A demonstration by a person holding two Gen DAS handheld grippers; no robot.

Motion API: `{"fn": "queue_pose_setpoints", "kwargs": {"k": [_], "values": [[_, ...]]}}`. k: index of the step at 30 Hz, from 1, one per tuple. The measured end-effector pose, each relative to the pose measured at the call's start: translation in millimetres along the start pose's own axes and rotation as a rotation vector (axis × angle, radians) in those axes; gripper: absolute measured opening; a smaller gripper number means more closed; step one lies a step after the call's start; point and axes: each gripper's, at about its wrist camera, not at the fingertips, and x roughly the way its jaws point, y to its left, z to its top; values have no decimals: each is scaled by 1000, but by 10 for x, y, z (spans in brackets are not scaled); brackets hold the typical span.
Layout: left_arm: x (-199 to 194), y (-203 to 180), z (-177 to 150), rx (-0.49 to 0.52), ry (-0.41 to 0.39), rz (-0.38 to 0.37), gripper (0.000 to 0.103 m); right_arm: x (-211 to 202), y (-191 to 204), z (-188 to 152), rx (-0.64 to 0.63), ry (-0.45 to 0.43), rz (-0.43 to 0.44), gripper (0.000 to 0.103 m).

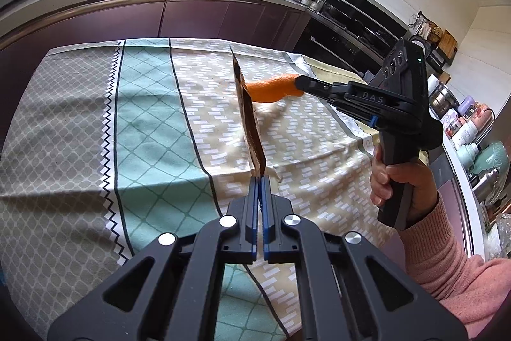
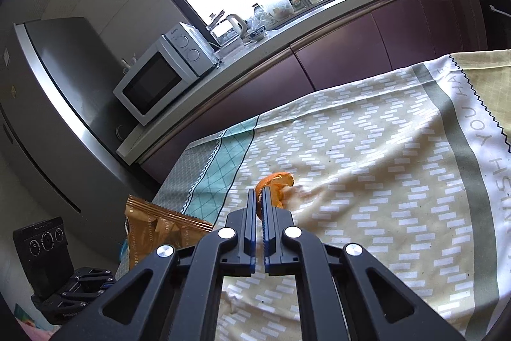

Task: Collect trash
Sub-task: 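Grasp the orange peel with the right tool while the left tool holds the packet, then carry the gold packet and orange peel toward the teal bin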

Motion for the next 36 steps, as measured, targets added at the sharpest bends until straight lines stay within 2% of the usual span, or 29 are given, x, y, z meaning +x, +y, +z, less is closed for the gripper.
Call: {"fn": "queue_pose_setpoints", "kwargs": {"k": [19, 36], "values": [[-385, 126, -39, -1, -50, 41, 1, -296, 494, -128, -62, -26, 106, 2], [-905, 410, -149, -28, -112, 92, 1, -128, 1099, -288, -131, 17, 209, 2]]}}
